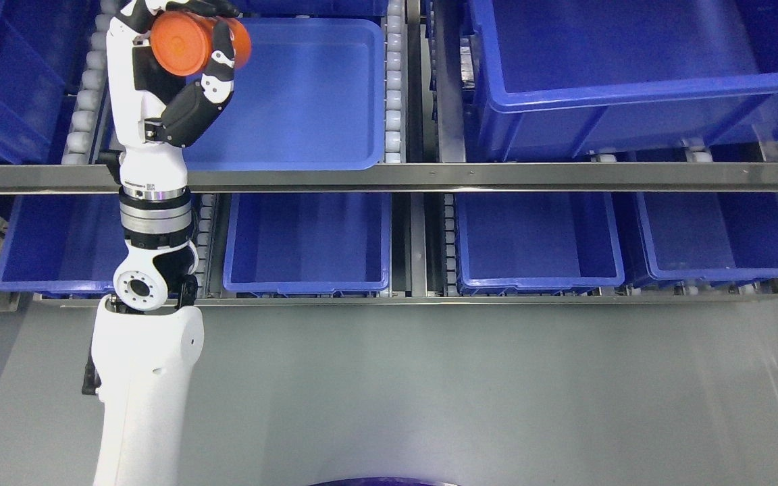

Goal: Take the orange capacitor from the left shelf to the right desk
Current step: 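Carry the capacitor in the left hand toward the red tray on the table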

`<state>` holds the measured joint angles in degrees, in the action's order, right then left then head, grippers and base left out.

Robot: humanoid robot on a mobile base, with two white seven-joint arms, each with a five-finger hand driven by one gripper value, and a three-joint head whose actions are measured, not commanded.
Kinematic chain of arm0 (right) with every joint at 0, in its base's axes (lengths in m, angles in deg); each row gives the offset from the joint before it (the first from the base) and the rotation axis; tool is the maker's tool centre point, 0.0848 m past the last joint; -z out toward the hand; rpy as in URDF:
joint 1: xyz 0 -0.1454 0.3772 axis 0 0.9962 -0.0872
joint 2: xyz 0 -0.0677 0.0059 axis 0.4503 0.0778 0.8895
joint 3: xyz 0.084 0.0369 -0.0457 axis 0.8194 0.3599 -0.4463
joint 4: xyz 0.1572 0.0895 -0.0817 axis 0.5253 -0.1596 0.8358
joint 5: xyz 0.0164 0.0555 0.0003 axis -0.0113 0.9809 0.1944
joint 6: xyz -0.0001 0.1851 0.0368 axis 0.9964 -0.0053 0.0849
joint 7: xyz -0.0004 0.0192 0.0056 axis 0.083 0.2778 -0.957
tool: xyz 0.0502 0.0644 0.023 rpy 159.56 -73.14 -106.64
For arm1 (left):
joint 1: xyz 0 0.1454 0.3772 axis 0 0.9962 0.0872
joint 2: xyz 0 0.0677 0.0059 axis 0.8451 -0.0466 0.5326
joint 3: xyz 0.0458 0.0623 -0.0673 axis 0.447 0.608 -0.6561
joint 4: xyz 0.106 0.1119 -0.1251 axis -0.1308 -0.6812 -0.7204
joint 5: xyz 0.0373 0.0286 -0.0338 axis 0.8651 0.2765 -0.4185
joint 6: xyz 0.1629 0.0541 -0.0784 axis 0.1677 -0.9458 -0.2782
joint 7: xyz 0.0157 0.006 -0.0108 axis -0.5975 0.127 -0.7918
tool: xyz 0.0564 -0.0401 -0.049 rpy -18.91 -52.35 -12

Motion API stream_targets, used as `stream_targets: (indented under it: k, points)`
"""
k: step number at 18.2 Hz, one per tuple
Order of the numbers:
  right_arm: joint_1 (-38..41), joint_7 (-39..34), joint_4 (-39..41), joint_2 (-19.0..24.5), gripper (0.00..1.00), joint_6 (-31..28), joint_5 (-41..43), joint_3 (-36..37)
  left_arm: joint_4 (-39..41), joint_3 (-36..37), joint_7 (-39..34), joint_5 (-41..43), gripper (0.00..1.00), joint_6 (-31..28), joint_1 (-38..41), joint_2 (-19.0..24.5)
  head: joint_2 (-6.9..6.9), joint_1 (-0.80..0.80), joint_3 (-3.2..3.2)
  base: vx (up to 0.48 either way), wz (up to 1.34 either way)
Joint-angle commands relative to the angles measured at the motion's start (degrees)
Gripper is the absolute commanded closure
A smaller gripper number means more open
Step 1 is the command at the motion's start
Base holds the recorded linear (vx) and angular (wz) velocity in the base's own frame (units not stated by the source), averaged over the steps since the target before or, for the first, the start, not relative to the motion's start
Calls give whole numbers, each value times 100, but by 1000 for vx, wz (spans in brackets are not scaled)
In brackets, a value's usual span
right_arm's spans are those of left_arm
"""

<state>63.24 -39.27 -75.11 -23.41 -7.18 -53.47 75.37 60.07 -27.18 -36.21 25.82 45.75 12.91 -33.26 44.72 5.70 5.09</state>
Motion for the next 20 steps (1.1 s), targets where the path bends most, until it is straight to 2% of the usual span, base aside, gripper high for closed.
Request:
stream_targets:
  k: [1,7,9,12,20]
  points:
    - [-9,-4,193,-100,0,-2,-26,62,54,236,-4,3,99,8,43,100,0,0,0,-1,-329]
    - [-9,-4,193,-100,0,-2,-26,62,54,192,-12,-5,99,51,34,100,0,0,0,1,-368]
    - [-9,5,193,-100,0,-2,-26,62,63,261,-12,-5,99,331,34,100,0,0,0,4,-495]
    - [-9,-4,193,-100,0,-2,-26,62,54,332,-4,-5,99,421,42,100,0,0,0,14,-657]
    - [-9,-4,193,-100,0,-2,-26,62,54,972,-21,-5,98,429,227,100,2,0,0,60,-778]
